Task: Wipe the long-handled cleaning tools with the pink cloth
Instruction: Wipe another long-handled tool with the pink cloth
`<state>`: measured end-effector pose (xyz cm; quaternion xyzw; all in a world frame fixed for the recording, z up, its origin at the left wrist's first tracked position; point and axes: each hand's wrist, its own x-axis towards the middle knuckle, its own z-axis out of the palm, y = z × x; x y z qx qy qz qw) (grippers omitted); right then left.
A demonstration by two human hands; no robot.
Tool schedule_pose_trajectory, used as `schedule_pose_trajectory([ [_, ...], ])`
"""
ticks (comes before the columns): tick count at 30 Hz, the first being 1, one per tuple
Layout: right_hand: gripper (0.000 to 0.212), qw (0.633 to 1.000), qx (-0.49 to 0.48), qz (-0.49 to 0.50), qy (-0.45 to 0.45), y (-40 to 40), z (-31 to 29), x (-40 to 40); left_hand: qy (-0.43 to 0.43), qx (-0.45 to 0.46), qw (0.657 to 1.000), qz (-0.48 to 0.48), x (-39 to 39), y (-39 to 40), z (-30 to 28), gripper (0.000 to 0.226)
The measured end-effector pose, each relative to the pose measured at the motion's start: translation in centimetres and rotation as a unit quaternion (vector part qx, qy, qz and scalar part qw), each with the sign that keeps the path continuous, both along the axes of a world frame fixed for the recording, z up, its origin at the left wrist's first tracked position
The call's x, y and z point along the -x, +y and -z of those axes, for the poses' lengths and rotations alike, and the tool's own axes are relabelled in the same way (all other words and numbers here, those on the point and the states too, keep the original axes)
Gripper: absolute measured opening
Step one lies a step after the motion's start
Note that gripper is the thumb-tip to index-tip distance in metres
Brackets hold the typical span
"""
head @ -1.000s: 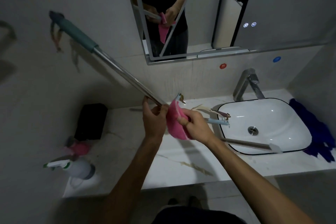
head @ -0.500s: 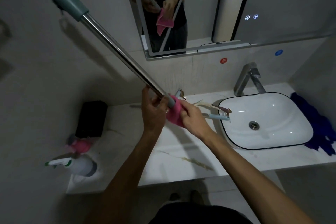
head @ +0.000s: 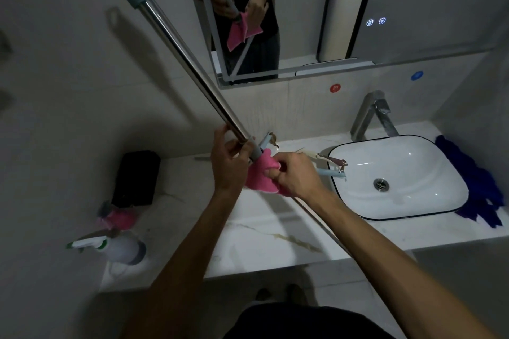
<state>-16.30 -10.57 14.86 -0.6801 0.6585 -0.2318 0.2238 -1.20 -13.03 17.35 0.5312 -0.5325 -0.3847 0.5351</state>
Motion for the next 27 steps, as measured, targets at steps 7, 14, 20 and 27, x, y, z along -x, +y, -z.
schedule_pose_trajectory([
  [7,0.042,0.990,-0.026,-0.113,-0.084,1.0,1.5,0.8,0.088,-0.029,0.994,0.066,-0.7,0.8,-0.1,0.041],
  [14,0.008,0.996,0.050,-0.014,-0.075,0.4,2.2,0.4,0.066,-0.012,0.997,0.042,-1.5,0.6,-0.5,0.033],
  [20,0.027,0.987,0.064,-0.064,-0.136,-0.1,2.1,-0.8,0.085,0.018,0.996,0.033,-1.3,0.9,-0.8,0.039],
  [27,0.008,0.980,0.117,-0.059,-0.150,0.0,2.7,-0.3,0.124,-0.005,0.991,0.041,-0.7,0.7,-0.5,0.038],
])
